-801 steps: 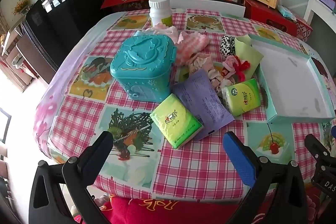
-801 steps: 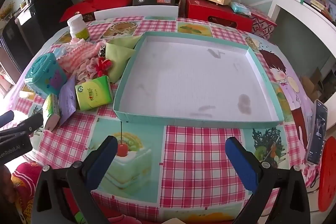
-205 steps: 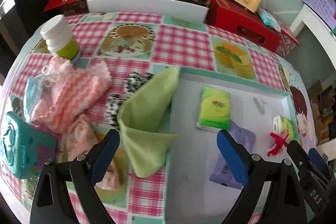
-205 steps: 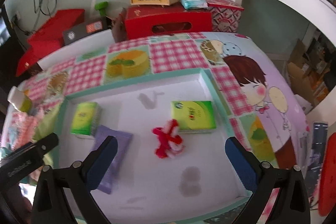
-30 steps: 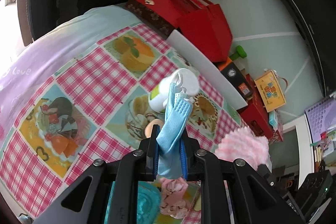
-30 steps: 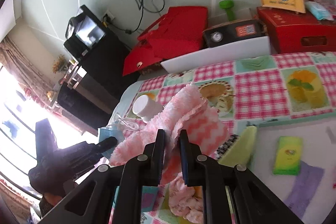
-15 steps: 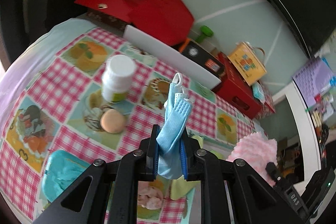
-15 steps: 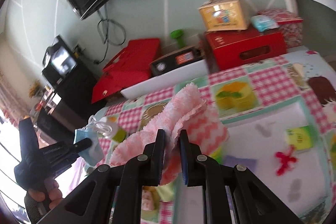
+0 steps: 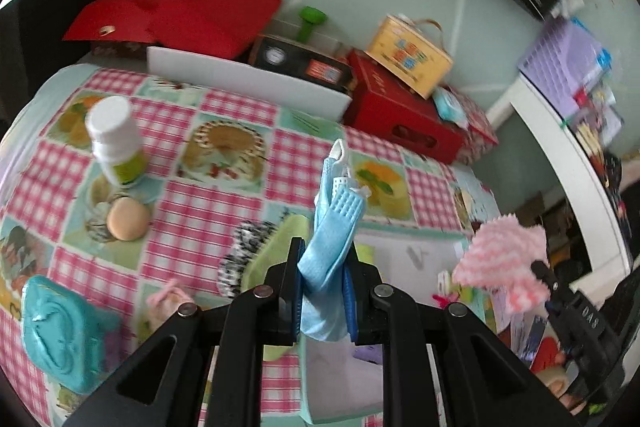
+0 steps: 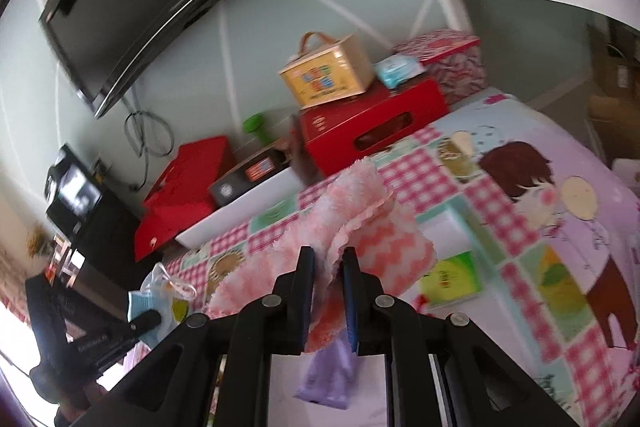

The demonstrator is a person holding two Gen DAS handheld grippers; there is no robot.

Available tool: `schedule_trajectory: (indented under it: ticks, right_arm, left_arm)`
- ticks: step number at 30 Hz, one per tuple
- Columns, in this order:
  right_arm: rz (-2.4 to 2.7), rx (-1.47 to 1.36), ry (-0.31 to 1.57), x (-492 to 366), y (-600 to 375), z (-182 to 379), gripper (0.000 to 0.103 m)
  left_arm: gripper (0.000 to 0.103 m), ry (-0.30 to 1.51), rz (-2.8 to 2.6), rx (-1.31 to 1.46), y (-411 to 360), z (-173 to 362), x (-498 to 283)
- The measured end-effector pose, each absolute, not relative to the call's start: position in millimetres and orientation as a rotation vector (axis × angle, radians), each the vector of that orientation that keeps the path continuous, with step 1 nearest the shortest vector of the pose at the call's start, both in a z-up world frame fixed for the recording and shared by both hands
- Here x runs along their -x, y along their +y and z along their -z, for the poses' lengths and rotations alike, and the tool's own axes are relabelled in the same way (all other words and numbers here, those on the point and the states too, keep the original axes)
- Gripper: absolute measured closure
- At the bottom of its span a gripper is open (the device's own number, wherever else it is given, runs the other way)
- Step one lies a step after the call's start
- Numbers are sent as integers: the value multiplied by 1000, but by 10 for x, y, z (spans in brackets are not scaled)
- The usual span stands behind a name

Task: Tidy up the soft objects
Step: 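Lift and carry the blue mask and pink towel over the tray with both tools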

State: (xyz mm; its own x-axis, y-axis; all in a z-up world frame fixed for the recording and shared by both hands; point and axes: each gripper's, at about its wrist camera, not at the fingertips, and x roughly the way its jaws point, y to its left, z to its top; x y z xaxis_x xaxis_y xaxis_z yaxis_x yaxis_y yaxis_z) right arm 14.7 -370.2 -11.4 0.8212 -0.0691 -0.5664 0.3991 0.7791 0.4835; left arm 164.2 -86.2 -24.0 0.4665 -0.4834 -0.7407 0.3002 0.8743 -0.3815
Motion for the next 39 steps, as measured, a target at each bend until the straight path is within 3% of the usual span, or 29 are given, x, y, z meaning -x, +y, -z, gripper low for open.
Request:
schedule_trajectory:
  ticks: [25,39]
  right_arm:
    - [375,-619,611,-152,-3991,368,88]
    - [254,-492,877,-798,-3604,966,85]
  left_arm:
    - [86,1036,628,59,-1714,648,-1474]
    - [86,1207,569,34,-1768,1124,-1582]
